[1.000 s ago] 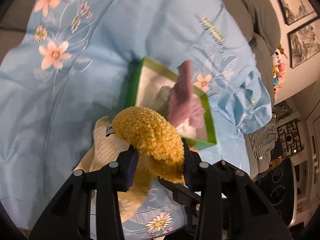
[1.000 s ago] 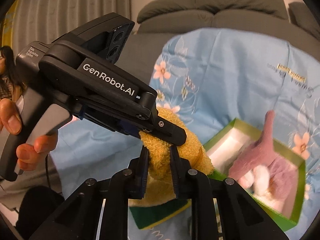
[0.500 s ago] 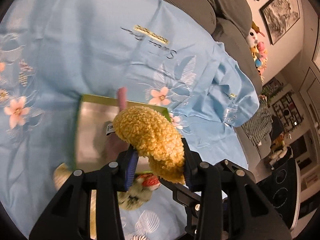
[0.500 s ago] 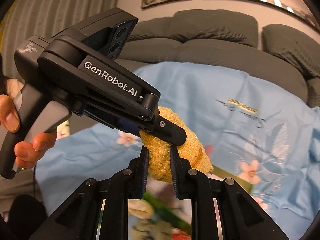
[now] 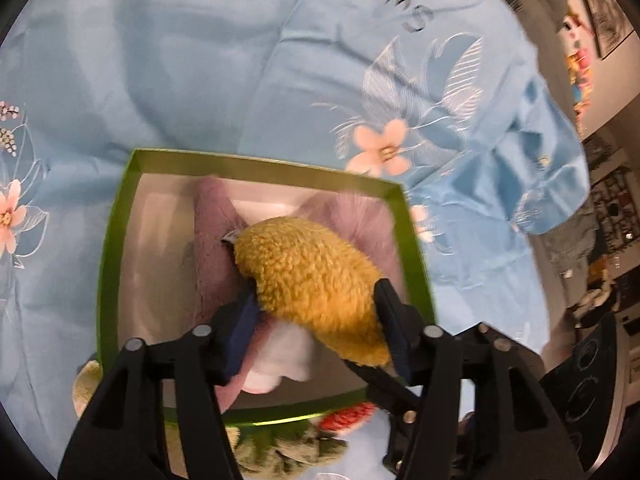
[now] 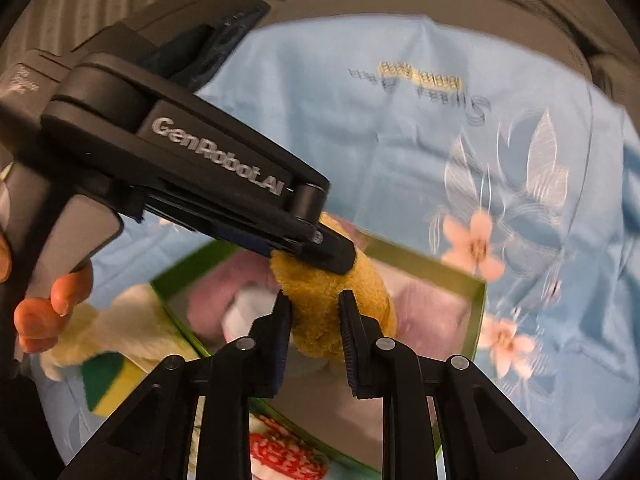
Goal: Organize soft objects
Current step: 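Lift the yellow puff with both grippers over the green box, then lower the yellow puff into the box and open both grippers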
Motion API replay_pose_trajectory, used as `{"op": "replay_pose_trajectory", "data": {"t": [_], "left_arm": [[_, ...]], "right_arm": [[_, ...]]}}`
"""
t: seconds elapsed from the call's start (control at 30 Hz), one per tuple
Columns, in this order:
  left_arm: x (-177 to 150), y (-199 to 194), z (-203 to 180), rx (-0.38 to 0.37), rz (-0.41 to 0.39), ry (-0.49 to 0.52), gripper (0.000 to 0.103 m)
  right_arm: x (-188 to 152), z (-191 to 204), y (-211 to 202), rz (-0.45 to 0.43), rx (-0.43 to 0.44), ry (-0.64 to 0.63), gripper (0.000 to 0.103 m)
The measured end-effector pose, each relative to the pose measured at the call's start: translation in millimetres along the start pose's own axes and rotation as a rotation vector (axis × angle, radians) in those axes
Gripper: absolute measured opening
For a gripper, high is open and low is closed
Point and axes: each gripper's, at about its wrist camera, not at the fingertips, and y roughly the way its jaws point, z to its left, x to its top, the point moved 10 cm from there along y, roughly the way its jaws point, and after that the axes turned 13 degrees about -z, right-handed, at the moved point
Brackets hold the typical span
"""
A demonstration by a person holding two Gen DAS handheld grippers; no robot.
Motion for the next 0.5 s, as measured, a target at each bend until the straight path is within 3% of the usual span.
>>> {"op": "replay_pose_trajectory", "data": {"t": [0.13, 0.27, 0.4, 0.5], "left_arm": [[-1, -5, 9, 0.028, -0.008, 0.017, 0.078], [-6, -20, 9, 0.036, -0.01, 0.051, 0.088], [-12, -45, 12, 0.055, -0.021, 0.089, 0.088], [-18, -68, 21, 0.068, -0.043, 0.104, 0.089]], "right_arm": [[-15, -13, 7, 0.043, -0.02, 0.065, 0.052], [-21, -18, -1, 0.043, -0.018, 0.12, 0.054], [-24, -18, -26, 0.024, -0.041, 0.151, 0.056], [-25, -12, -48, -0.007, -0.04, 0.174, 0.063]]}}
